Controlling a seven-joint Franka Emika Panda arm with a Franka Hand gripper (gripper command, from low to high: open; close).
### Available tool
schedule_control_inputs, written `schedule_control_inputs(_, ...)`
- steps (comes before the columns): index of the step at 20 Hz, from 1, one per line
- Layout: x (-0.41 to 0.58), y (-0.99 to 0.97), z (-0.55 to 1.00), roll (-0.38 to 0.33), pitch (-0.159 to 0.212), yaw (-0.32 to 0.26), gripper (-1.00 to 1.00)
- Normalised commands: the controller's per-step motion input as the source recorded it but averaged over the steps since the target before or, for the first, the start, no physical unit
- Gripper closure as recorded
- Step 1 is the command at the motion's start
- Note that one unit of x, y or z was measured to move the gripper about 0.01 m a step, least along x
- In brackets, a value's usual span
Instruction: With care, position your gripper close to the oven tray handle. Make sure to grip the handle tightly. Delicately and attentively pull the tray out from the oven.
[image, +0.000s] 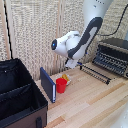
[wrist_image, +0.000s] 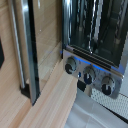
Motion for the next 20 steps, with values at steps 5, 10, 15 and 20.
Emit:
schedule_control_inputs(5, -0.001, -0.6, 0.0, -0.128, -0.001, 0.149, -1.0)
schedule_control_inputs(10, -0.055, -0.55, 0.0, -0.164, -0.005, 0.148, -1.0)
schedule_control_inputs(15, -0.148, -0.62, 0.0, -0.166, -0.002, 0.113, -1.0)
schedule_control_inputs(20, -0.164, -0.64, -0.01, -0.137, -0.001, 0.092, -1.0)
